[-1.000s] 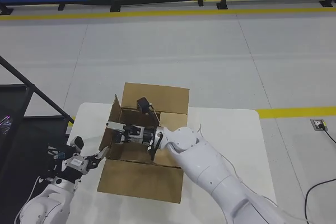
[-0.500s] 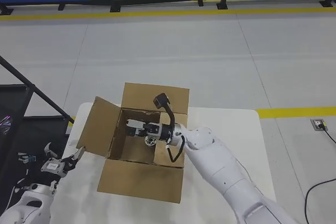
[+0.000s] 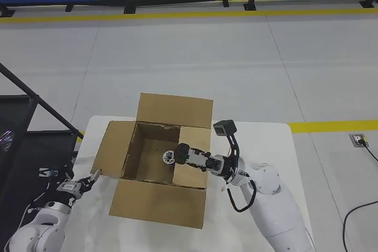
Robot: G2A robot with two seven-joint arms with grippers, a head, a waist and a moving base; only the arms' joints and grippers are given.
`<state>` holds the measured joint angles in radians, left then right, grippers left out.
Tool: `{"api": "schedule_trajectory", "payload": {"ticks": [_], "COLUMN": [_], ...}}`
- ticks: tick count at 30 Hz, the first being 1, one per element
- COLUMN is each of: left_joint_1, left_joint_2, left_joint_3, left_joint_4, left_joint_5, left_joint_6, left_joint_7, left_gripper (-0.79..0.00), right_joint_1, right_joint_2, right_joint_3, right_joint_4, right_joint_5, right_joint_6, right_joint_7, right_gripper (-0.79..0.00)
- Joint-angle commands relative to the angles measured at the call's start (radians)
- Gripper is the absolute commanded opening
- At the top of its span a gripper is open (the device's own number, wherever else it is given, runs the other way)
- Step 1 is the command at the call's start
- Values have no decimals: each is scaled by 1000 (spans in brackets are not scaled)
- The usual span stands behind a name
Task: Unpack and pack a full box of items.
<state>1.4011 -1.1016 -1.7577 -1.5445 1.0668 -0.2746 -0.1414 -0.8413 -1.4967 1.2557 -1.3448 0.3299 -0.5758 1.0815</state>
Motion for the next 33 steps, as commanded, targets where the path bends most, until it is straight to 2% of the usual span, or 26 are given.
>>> {"api": "schedule_trajectory", "payload": {"ticks": [1, 6, 9, 14, 18, 25, 29, 33], "left_joint_1": [-10, -23, -8, 61, 109, 177, 190, 116], "left_joint_2": [0, 1, 2, 3, 4, 5, 6, 8], "left_joint_3": [9, 19, 5, -48, -91, -134, -104, -1], "left_joint_4": [18, 50, 29, -89, -189, -367, -468, -476], "left_joint_5": [9, 23, 23, -28, -71, -96, -140, -186], "left_joint_6": [-1, -2, -2, -25, -65, -98, -160, -171], "left_joint_7": [-4, -2, 27, 84, 88, 97, 27, -109], "left_gripper": [0, 0, 0, 0, 0, 0, 0, 0], "right_joint_1": [-42, -95, -95, -95, -106, -130, -170, -240], "right_joint_2": [10, 27, 27, 27, 29, 49, 71, 103], "right_joint_3": [26, 75, 75, 75, 77, 102, 142, 180], "right_joint_4": [-60, -115, -115, -115, -120, -139, -212, -305], "right_joint_5": [-2, 12, 12, 12, 7, 65, 54, 20], "right_joint_6": [12, 53, 53, 53, 52, -30, -55, -61], "right_joint_7": [3, -24, -24, -24, -45, 70, 108, 102], "right_gripper": [0, 0, 0, 0, 0, 0, 0, 0]}}
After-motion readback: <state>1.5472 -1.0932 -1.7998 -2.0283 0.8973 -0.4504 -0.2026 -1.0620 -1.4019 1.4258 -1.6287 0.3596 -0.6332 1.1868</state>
